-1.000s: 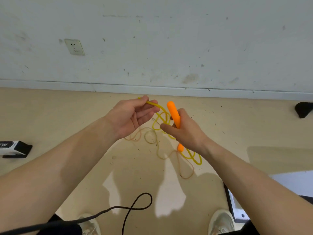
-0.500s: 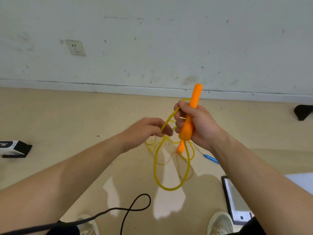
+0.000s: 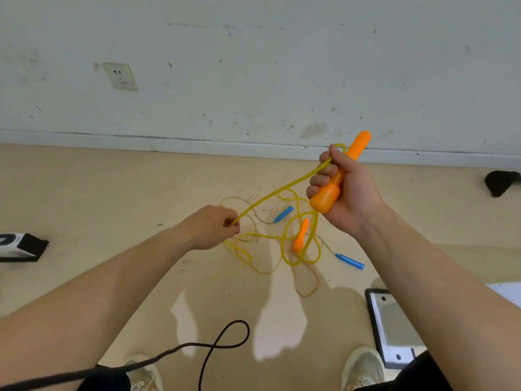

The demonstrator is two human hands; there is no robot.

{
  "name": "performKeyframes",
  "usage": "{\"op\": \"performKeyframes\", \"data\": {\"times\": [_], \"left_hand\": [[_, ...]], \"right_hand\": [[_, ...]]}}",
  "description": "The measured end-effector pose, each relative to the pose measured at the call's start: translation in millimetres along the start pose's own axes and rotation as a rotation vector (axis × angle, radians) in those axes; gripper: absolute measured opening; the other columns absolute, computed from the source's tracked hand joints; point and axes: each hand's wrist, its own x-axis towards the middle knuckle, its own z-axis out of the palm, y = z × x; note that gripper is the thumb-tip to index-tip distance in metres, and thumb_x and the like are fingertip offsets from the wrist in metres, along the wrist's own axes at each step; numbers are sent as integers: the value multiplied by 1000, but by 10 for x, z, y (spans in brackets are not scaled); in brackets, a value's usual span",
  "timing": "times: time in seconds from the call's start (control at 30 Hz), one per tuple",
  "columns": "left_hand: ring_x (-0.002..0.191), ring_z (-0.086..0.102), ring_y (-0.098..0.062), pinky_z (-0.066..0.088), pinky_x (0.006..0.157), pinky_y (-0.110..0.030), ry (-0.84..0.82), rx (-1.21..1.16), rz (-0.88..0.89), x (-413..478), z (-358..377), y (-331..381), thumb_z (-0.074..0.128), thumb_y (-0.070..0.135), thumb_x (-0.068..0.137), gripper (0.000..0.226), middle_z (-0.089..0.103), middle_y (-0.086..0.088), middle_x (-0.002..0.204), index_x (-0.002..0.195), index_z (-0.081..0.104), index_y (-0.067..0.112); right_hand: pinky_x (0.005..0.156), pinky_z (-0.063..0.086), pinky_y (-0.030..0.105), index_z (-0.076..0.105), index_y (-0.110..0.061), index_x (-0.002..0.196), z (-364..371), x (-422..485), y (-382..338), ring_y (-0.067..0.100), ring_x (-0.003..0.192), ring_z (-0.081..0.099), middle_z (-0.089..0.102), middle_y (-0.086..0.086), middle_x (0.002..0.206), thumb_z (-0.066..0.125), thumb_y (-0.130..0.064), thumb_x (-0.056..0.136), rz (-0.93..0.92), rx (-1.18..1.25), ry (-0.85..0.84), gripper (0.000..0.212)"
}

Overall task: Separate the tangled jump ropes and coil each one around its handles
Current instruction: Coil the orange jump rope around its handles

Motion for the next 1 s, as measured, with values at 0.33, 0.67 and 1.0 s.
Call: {"op": "performKeyframes", "data": {"times": [0.33, 0.67, 1.0], "left_hand": [[74, 74, -20, 60, 64, -25, 110, -1005, -25, -178, -499, 523, 51, 27, 103, 25, 76, -7, 86, 97, 66, 7], [88, 75, -20, 61, 73, -26, 227, -1428, -216, -86, -649, 479, 44, 44, 103, 47, 77, -8, 100, 116, 61, 2], [106, 62, -9, 39, 106, -42, -255, -723, 119, -222, -213, 565, 55, 49, 87, 30, 72, 1, 110, 103, 65, 25]], "right_hand": [[53, 48, 29, 69, -10, 115, -117, 27, 284, 17, 57, 59, 76, 5, 101, 59, -13, 94, 69, -837, 86, 24], [59, 48, 28, 66, -4, 86, 25, -79, 482, 20, 61, 58, 69, 12, 80, 53, -16, 102, -44, -960, -299, 23], [46, 38, 22, 55, -13, 81, 89, 20, 153, 12, 46, 40, 55, 2, 69, 48, -26, 102, 51, -160, -147, 25]]}}
